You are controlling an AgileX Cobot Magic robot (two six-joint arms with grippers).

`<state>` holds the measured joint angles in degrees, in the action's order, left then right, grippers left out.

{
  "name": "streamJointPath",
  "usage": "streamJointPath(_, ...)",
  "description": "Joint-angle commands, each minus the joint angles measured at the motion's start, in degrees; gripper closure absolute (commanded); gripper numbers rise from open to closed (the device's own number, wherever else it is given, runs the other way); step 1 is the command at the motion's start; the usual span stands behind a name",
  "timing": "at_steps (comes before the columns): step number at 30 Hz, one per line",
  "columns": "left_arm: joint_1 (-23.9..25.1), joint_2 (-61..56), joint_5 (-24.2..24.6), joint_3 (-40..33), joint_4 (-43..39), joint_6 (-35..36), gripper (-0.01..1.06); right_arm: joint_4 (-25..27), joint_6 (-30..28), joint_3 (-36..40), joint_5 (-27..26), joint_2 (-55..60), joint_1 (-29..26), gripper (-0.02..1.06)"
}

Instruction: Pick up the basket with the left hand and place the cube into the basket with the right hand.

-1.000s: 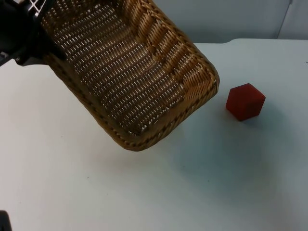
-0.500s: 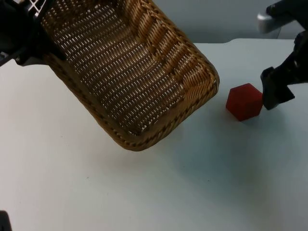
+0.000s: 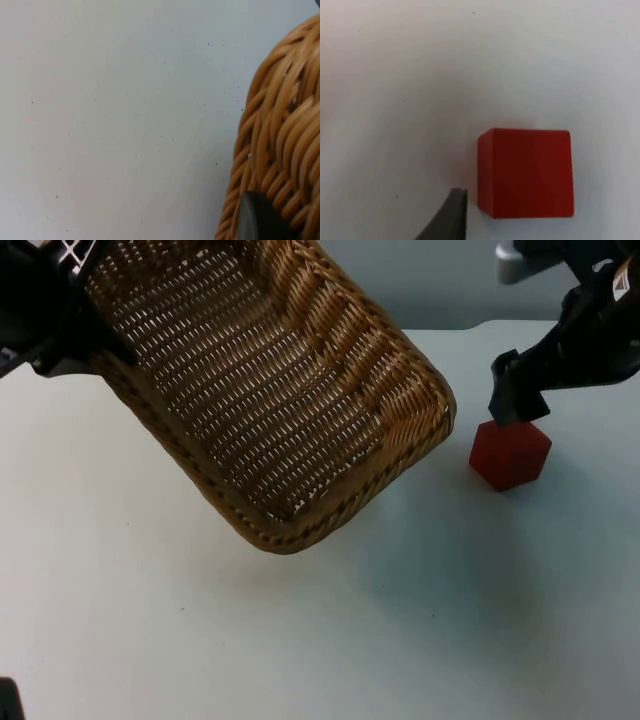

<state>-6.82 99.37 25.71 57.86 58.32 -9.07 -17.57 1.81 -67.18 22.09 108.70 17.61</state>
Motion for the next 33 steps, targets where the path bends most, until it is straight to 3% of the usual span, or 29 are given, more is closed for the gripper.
streamJointPath(1, -0.1, -0.9, -0.4, 0.2, 1.3, 0.5, 1.05, 0.8, 1.2, -0.5, -1.9, 1.6, 0.1, -0.01)
streamJointPath(21, -0.1, -0.9, -0.5, 0.2, 1.3, 0.5, 1.05, 2.9, 2.9, -0.5, -10.9, 11.3, -0.4, 0.02)
streamJointPath(23, -0.1, -0.9, -0.5, 0.2, 1.3, 0.5, 1.05, 2.9, 5.8, -0.5, -12.0, 12.4, -1.1, 0.21)
streamJointPath(24, -0.1, -0.9, -0.5, 0.2, 1.3, 0.5, 1.05, 2.7, 8.4, -0.5, -12.6, 12.9, -1.5, 0.43)
streamJointPath(25, -0.1, -0.9, -0.5, 0.2, 1.3, 0.5, 1.05, 2.7, 8.4, -0.5, -12.6, 12.9, -1.5, 0.43)
streamJointPath(27, -0.1, -0.9, -0.6, 0.2, 1.3, 0.5, 1.05, 2.5, 13.3, -0.5, -14.0, 13.0, -2.9, 0.95)
streamJointPath(28, -0.1, -0.9, -0.6, 0.2, 1.3, 0.5, 1.05, 1.9, 15.1, -1.4, -13.4, 12.4, -4.0, 1.04)
streamJointPath(31, -0.1, -0.9, -0.6, 0.2, 1.3, 0.5, 1.05, -1.8, 15.8, -4.9, -9.2, 10.5, -4.5, 1.05)
streamJointPath(33, -0.1, -0.9, -0.6, 0.2, 1.3, 0.5, 1.05, -6.4, 15.8, -10.3, -2.9, 6.6, -4.5, 1.05)
